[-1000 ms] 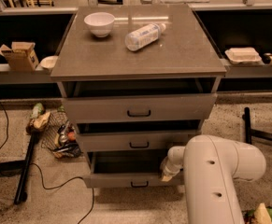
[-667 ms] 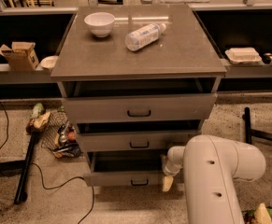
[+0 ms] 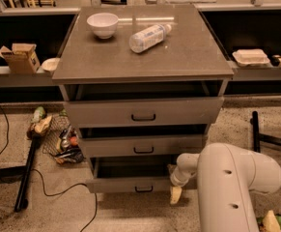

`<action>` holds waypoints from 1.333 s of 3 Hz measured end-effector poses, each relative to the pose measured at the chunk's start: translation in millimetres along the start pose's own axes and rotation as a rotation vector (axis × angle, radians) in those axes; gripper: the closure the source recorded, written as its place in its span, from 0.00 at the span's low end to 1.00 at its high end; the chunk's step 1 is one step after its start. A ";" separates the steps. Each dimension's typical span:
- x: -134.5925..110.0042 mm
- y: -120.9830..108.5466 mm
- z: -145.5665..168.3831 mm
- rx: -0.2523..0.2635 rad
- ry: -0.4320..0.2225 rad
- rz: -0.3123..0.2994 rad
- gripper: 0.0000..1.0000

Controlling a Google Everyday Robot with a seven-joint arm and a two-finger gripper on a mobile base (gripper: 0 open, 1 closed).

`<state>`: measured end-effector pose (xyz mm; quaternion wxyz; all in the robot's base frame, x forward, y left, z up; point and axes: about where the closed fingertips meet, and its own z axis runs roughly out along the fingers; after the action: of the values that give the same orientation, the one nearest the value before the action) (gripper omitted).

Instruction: Open bottom drawer

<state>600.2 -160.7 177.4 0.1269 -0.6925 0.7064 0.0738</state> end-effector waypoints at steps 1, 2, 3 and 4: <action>8.6 21.2 5.8 -0.079 -0.009 0.029 0.00; 14.4 34.6 17.1 -0.149 -0.006 0.039 0.00; 17.0 42.9 17.6 -0.172 0.002 0.044 0.00; 15.4 45.4 -0.6 -0.126 0.017 0.049 0.18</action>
Offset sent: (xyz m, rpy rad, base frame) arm -0.0440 -0.0132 -0.0363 0.0055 0.2364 0.0155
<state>554.8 -174.3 170.3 0.0755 -0.6823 0.7180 0.1152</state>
